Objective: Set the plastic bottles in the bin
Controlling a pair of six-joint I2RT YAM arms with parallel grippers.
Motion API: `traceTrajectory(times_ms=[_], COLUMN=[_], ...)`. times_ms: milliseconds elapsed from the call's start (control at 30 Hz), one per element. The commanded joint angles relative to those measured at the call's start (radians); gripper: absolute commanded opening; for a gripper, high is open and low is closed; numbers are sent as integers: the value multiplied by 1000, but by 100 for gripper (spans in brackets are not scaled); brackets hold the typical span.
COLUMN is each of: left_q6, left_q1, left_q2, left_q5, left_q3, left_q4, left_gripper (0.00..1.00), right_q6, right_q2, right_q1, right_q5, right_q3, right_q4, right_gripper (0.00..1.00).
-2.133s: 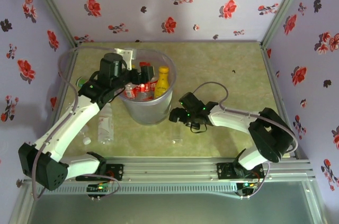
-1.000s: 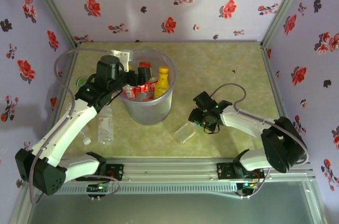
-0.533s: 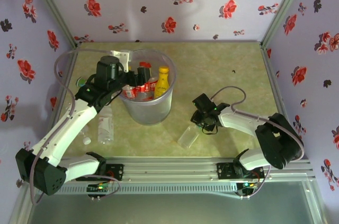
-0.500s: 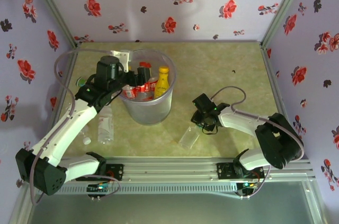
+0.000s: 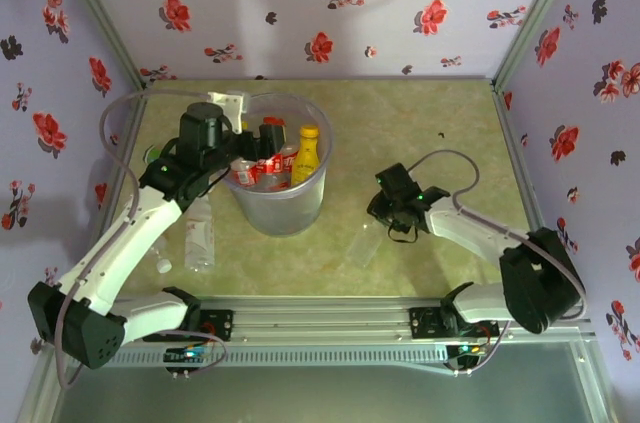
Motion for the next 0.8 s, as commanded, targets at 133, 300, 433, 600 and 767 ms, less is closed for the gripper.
traceTrajectory(times_ms=[133,300,433,600,767], left_q6=[31,33,25,2,25], left_q1=[6,-9,-39,-122,-209], left_q2=[-17,0,19,67,160], left_q5=[108,197,279,313,344], left_q3=[91,151,204,265,338], left_q4=[-14,-20,-20,-17,-40], left_gripper=[92,94,97,98,100], right_q6=[-127,-177,-213,-259,-248], right_q2=[-73,-113,-155,-213,-257], right_q1=[-83,-121,-138,-149,-151], right_q5=[3,-74,-131,-222,-323], right_q3=[120,210,289,331,307], right_q4=[-54,10,63,186,368], right_gripper=[21,21,20,16,15])
